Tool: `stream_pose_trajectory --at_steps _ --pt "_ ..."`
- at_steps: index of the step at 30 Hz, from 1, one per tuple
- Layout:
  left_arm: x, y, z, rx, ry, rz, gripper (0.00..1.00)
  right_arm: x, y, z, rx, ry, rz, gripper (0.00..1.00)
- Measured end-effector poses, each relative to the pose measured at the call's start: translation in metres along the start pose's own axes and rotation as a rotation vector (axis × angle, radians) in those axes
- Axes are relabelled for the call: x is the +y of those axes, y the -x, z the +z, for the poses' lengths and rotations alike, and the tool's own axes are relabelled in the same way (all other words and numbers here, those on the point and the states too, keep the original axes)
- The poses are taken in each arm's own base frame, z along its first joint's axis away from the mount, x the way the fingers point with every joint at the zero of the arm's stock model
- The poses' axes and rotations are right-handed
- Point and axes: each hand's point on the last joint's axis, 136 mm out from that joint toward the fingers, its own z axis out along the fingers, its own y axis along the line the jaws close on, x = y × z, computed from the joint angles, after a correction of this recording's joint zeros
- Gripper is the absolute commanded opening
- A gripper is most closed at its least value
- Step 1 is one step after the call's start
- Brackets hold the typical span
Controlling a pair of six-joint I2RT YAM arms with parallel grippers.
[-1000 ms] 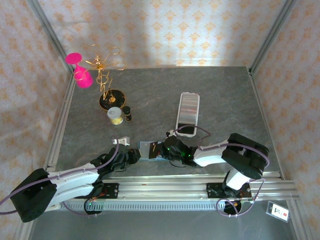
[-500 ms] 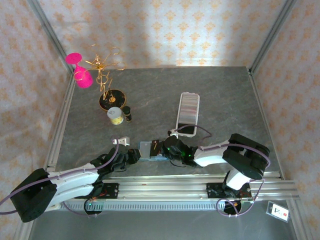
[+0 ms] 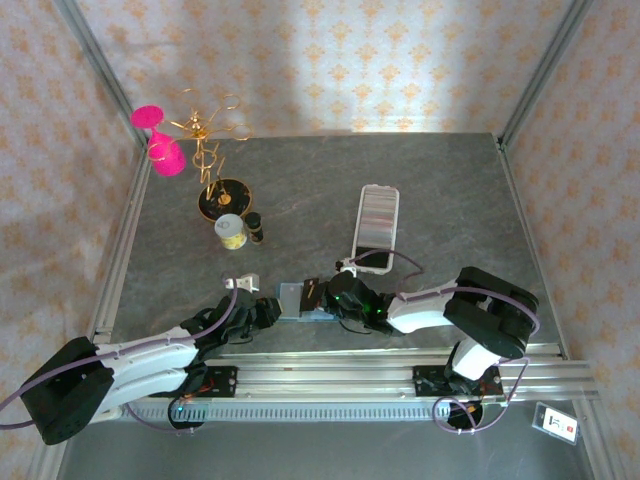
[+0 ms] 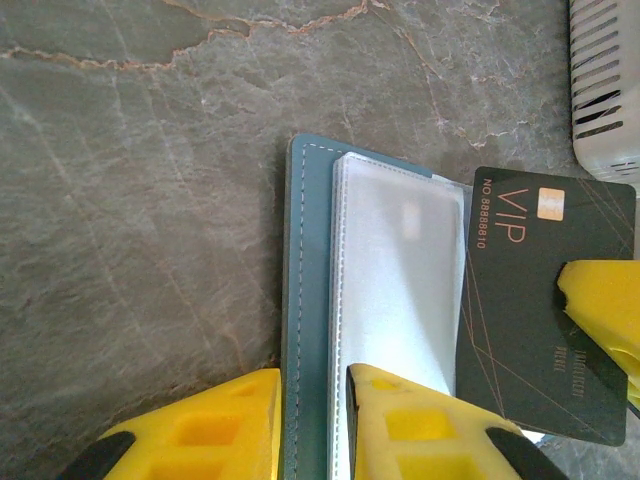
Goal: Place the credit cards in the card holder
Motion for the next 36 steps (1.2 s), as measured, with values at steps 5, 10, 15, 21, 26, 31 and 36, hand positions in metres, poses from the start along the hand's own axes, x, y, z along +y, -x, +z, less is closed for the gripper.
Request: stream_pose_trajectory --at_steps 5,10,15,21,26,31,36 --pt "0.000 0.000 0.000 0.000 0.000 0.000 0.22 0.003 -0.003 0.000 0.016 0.014 0.005 0.00" --pt "0.000 0.000 0.000 0.000 0.000 0.000 0.22 0.004 -0.007 0.000 0.033 0.023 0.015 0.00" --pt "0.000 0.000 0.000 0.000 0.001 0.000 0.22 0.000 -0.012 -0.001 0.054 0.021 0.033 0.00" --pt "0.000 0.000 0.000 0.000 0.001 0.000 0.22 -0.001 -0.014 -0.002 0.063 0.021 0.041 0.10" --pt "0.000 0.000 0.000 0.000 0.001 0.000 0.21 -0.003 -0.016 0.002 0.073 0.010 0.025 0.13" --pt "0.000 0.000 0.000 0.000 0.001 0.000 0.21 0.002 -0.016 0.007 0.079 0.015 0.016 0.11" --pt "0.000 0.000 0.000 0.000 0.001 0.000 0.21 0.007 -0.016 0.008 0.082 0.024 -0.001 0.22"
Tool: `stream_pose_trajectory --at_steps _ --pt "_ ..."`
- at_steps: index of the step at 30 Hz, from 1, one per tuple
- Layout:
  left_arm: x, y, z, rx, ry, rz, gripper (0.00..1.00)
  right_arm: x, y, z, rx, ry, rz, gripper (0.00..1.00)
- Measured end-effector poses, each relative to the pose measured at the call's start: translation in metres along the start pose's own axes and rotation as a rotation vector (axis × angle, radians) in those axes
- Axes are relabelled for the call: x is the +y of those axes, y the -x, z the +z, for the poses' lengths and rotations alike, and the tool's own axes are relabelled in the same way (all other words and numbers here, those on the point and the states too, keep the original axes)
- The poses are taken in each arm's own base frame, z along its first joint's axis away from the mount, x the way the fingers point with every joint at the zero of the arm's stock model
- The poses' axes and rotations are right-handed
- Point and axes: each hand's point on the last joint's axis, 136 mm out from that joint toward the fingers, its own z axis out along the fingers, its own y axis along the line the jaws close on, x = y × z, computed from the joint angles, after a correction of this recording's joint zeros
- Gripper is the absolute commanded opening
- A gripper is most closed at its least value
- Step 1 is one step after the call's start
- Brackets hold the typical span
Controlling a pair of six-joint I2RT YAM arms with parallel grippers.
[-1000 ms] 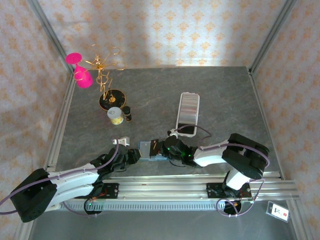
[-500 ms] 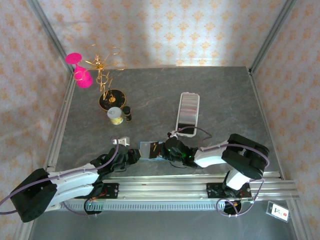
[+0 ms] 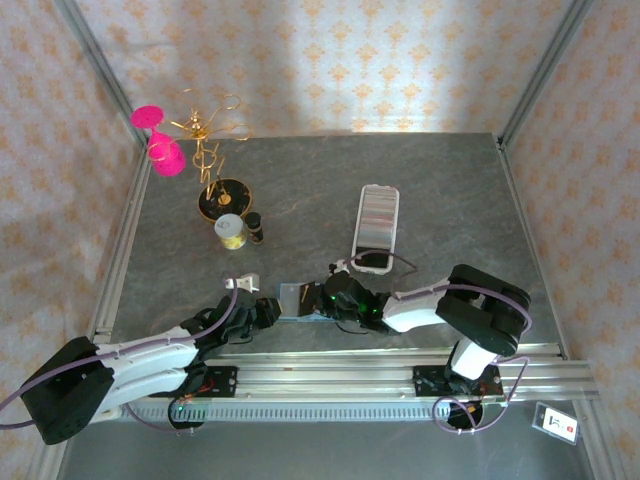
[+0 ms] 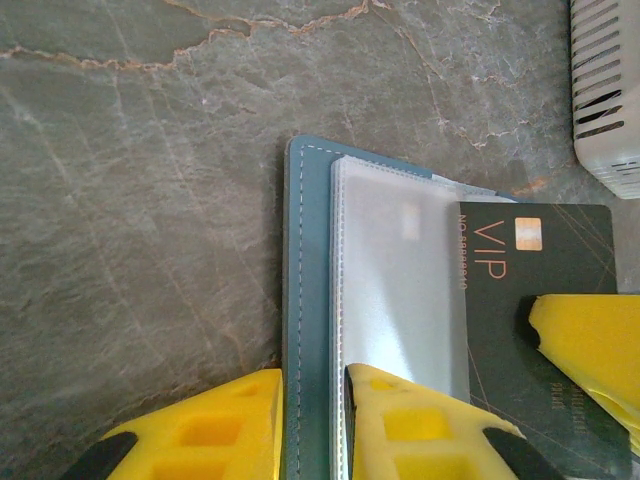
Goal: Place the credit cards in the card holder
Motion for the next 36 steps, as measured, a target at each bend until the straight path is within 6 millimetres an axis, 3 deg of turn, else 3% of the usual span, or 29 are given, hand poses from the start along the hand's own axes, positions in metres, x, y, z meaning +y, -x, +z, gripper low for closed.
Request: stream_pose_trajectory --at_steps 3,7,14,21,28,36 --pt "0.000 0.000 0.000 0.000 0.000 0.000 0.21 0.001 0.001 0.001 0.003 -0.015 -0.018 0.37" --pt "0.000 0.000 0.000 0.001 0.000 0.000 0.21 -0.001 0.004 0.002 -0.007 -0.052 -0.046 0.50" --pt "0.000 0.000 0.000 0.001 0.000 0.000 0.21 -0.006 0.010 -0.001 -0.028 -0.124 -0.086 0.51" --pt "0.000 0.000 0.000 0.001 0.000 0.000 0.20 -0.014 0.011 -0.002 -0.023 -0.180 -0.116 0.40" --pt "-0.001 0.000 0.002 0.002 -0.005 -0.001 0.19 -0.010 0.007 0.002 -0.004 -0.178 -0.135 0.39" --pt "-0.004 -0.001 0.004 0.006 -0.020 -0.004 0.18 -0.006 0.008 0.005 -0.007 -0.206 -0.183 0.53"
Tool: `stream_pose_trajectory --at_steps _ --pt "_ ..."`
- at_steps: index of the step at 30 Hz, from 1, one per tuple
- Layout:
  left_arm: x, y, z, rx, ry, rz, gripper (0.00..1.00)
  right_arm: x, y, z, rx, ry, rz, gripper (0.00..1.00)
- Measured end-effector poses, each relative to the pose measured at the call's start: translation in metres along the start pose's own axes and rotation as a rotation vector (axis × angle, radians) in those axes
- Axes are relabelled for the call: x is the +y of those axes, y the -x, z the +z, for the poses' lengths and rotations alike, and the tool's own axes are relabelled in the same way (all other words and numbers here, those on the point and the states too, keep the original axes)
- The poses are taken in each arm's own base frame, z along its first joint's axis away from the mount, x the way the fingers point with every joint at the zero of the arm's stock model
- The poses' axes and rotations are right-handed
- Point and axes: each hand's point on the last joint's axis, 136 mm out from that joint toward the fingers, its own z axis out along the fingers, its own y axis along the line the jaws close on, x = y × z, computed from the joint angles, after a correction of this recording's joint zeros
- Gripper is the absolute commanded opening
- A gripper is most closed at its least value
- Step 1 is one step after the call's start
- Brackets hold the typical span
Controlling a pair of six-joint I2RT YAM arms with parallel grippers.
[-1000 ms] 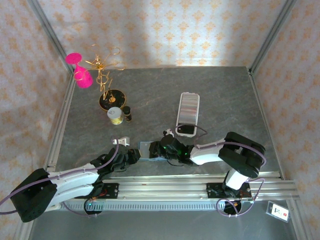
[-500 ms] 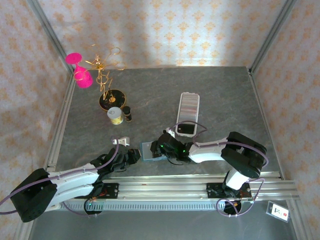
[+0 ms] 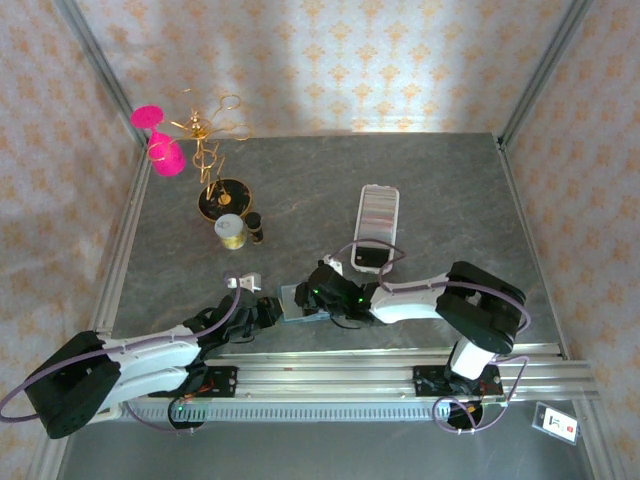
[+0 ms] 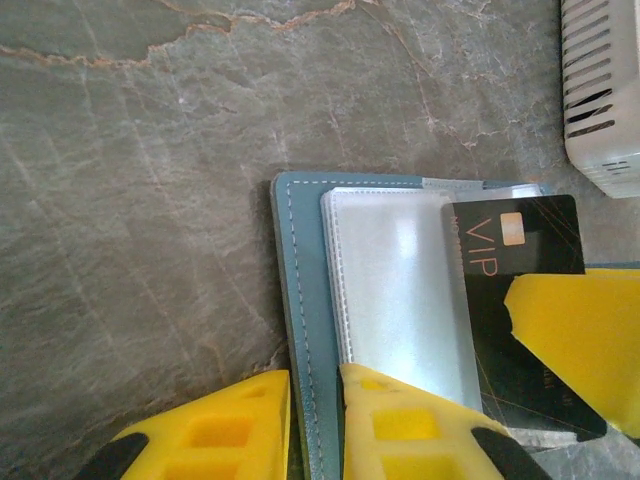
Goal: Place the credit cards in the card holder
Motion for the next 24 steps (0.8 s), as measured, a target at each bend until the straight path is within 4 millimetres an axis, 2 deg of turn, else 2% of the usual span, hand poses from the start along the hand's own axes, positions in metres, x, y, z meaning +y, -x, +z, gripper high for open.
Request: stream_pose_trajectory --at_steps 5,8,15,19,24 --pt "-0.002 -0.002 0.000 0.015 -0.013 -0.004 0.18 -0.006 0.008 -0.010 -0.035 -0.042 -0.019 0.63" --pt "-0.003 -0.004 0.000 0.023 -0.017 -0.007 0.17 -0.009 0.010 -0.015 -0.047 -0.056 -0.027 0.63" --pt "-0.004 -0.006 0.001 0.034 -0.022 -0.008 0.16 -0.018 0.008 -0.015 -0.043 -0.095 -0.053 0.43" --pt "-0.004 -0.005 0.002 0.032 -0.024 -0.007 0.16 -0.027 0.003 -0.008 -0.028 -0.126 -0.066 0.38" --pt "-0.004 -0.006 0.003 0.033 -0.023 -0.007 0.15 -0.021 0.005 -0.002 -0.030 -0.117 -0.071 0.34"
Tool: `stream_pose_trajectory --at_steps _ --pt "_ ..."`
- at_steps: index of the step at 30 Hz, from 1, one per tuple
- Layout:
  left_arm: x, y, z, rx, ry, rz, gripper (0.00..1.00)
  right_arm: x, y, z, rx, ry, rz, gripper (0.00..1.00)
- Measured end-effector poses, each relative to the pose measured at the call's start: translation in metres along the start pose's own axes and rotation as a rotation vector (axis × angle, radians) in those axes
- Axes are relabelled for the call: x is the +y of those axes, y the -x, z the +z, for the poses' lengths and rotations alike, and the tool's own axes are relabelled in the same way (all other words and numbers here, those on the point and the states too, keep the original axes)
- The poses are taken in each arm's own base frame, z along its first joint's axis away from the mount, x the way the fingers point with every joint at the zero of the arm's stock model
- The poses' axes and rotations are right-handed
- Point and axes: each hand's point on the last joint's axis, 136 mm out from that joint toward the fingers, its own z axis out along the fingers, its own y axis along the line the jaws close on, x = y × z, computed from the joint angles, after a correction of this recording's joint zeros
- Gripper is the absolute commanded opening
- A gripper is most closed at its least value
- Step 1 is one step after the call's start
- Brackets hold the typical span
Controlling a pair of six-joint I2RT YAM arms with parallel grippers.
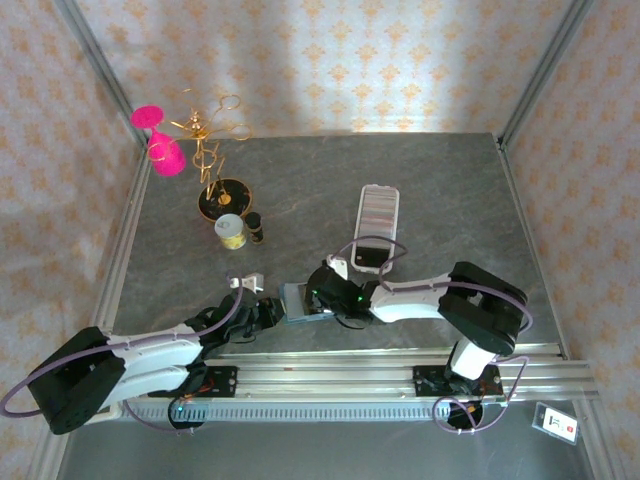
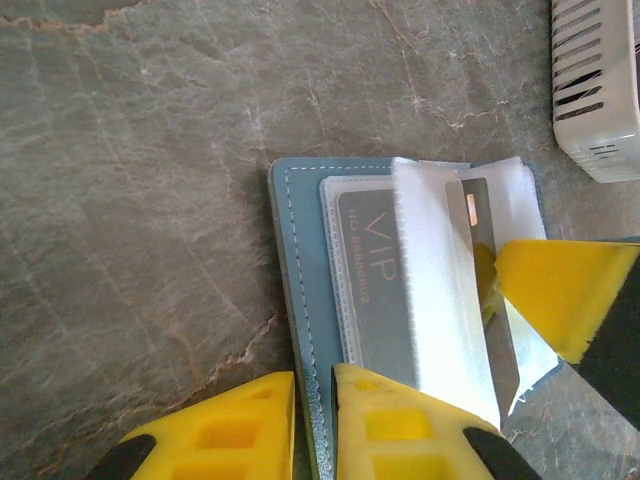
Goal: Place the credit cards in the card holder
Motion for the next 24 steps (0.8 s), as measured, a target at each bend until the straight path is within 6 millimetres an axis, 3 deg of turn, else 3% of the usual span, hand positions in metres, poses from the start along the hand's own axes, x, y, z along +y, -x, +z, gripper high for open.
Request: stream_pose_trajectory --at_steps 15,20,24 --pt "-0.001 0.000 0.001 -0.002 -0.002 0.000 0.14 0.030 -0.012 0.000 0.037 0.099 0.003 0.34" --pt "0.000 0.001 -0.001 -0.004 0.002 0.000 0.14 0.039 -0.003 -0.012 0.012 0.131 0.013 0.33" --pt "0.005 0.002 -0.004 -0.014 0.027 0.001 0.14 0.034 0.005 -0.019 -0.027 0.101 0.012 0.25"
